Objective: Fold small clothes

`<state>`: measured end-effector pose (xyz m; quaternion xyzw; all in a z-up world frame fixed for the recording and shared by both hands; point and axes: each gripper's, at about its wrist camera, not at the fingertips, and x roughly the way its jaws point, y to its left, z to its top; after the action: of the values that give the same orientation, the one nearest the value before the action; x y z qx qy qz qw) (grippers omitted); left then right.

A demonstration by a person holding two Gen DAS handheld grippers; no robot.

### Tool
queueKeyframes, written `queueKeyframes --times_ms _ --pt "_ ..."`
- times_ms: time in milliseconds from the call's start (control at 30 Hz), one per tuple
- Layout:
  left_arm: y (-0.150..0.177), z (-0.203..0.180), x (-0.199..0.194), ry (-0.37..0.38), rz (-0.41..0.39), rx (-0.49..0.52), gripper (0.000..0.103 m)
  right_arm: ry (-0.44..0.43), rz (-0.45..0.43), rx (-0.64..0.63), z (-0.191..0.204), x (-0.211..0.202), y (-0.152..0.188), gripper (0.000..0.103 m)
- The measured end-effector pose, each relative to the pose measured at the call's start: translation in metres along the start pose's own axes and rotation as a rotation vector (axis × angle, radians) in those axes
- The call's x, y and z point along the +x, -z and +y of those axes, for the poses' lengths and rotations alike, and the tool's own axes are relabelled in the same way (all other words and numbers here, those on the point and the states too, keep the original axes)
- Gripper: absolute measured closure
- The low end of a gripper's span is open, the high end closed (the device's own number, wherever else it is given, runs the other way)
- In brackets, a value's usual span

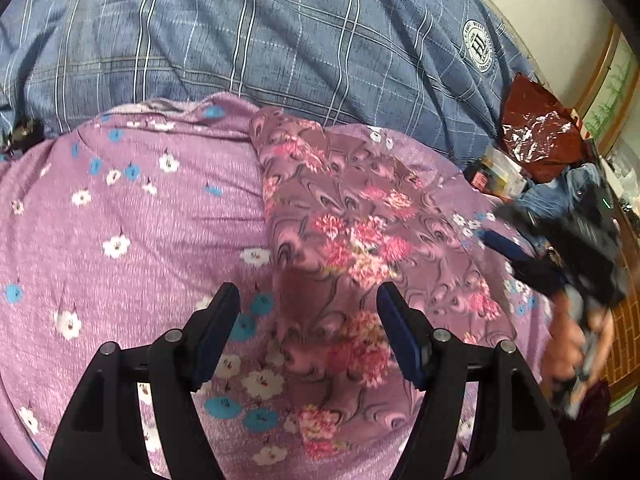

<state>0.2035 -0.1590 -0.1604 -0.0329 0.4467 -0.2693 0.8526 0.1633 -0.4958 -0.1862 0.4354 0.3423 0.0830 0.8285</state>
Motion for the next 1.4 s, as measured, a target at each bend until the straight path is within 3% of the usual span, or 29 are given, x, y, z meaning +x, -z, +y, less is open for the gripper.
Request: queueKeyframes --times_ms 67,167,233,333,433,500,567,667,767,900,1100,1167,1300,1400 --pt "-0.002 -0.003 0.01 -0.038 0.005 -0.001 0.029 -0.005 0.004 -0.006 -0.005 -0.014 0.009 0.087" --pt "-0.001 -0.004 0.032 -0.094 0.029 0.004 0.029 0.005 0.018 -0.02 -0.004 -0.018 0.027 0.088" --pt "0.004 -0.003 0.049 -0.129 0.089 0.031 0.028 0.041 0.037 -0.03 -0.005 -0.009 0.035 0.088" --pt "0.007 0.005 0.055 -0.095 0.095 0.018 0.028 0.156 0.131 -0.027 -0.019 0.03 0.042 0.097" --pt "-0.001 0.014 0.048 -0.041 0.053 0.002 0.028 0.153 0.131 -0.022 -0.015 0.032 0.034 0.088" --pt "-0.008 0.021 0.044 -0.018 0.009 -0.014 0.028 0.147 0.08 -0.039 -0.008 0.024 0.027 0.079" --pt "-0.012 0.03 0.042 0.004 -0.042 -0.033 0.026 0.165 0.026 -0.046 -0.004 0.018 0.02 0.056" --pt "-0.015 0.038 0.044 0.022 -0.074 -0.044 0.024 0.159 -0.019 -0.044 -0.003 0.015 0.015 0.053" --pt "-0.023 0.045 0.054 0.037 -0.026 -0.06 0.024 0.201 -0.042 -0.042 -0.004 0.018 0.011 0.046" --pt "-0.028 0.041 0.05 0.084 -0.028 -0.069 0.024 0.229 -0.053 -0.036 -0.006 0.022 0.004 0.046" --pt "-0.025 0.028 0.046 0.079 -0.02 -0.005 0.023 0.204 -0.064 -0.059 -0.003 0.026 0.006 0.046" --pt "-0.024 0.023 0.049 0.06 -0.014 0.023 0.022 0.195 -0.068 -0.082 0.002 0.026 0.008 0.046" --pt "-0.017 0.019 0.073 -0.061 0.084 0.085 0.019 0.136 -0.071 -0.136 0.013 0.025 0.015 0.051" --pt "-0.016 0.02 0.074 -0.054 0.078 0.067 0.018 0.126 -0.03 -0.154 0.018 0.037 0.019 0.062"
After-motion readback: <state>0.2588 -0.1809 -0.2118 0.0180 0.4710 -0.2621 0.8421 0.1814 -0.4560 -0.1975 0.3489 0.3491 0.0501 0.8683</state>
